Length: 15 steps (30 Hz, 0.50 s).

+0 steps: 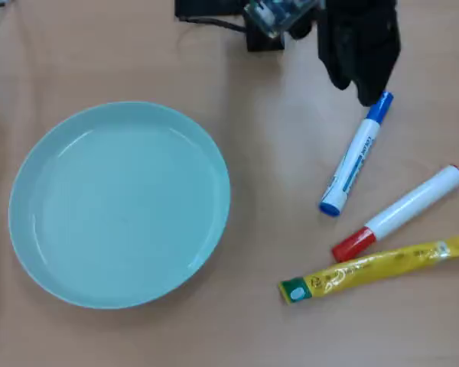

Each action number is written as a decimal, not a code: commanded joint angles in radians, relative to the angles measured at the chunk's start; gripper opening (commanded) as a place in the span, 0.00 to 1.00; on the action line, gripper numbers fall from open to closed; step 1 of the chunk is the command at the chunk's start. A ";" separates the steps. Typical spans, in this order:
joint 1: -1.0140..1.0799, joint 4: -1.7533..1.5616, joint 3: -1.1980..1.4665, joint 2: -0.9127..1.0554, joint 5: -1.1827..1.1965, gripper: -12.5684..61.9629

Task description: Pick up the red pen.

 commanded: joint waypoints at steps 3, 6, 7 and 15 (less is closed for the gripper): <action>-0.060 0.048 -0.167 -0.055 0.005 0.41; -0.077 0.049 -0.216 -0.123 0.006 0.45; -0.077 0.051 -0.224 -0.141 0.005 0.47; -0.077 0.051 -0.273 -0.275 0.006 0.63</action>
